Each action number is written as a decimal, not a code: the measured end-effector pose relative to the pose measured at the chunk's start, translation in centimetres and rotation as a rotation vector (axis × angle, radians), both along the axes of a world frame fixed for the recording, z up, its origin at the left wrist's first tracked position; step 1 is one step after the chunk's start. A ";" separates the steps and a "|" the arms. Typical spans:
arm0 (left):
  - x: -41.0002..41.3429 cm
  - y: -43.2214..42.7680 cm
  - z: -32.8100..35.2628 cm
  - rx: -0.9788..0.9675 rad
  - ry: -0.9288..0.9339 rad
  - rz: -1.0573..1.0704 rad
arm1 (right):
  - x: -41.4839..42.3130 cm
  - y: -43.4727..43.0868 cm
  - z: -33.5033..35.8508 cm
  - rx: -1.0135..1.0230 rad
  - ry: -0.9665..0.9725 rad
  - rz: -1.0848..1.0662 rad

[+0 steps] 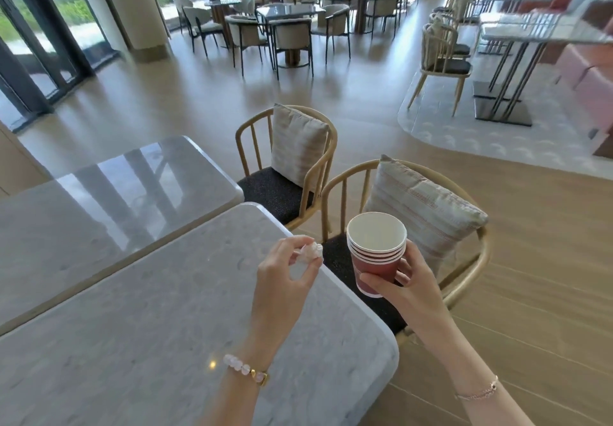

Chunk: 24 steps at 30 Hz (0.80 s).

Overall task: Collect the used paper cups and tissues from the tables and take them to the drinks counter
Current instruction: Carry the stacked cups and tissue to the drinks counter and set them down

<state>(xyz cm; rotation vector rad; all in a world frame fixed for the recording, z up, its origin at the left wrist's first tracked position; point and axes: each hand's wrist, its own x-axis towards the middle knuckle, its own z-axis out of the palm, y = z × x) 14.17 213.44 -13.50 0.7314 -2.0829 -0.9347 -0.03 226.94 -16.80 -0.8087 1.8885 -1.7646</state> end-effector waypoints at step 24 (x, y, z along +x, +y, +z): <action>-14.2 15.9 1.6 0.242 0.067 -0.723 | -3.2 21.2 1.4 -0.007 -0.013 -0.679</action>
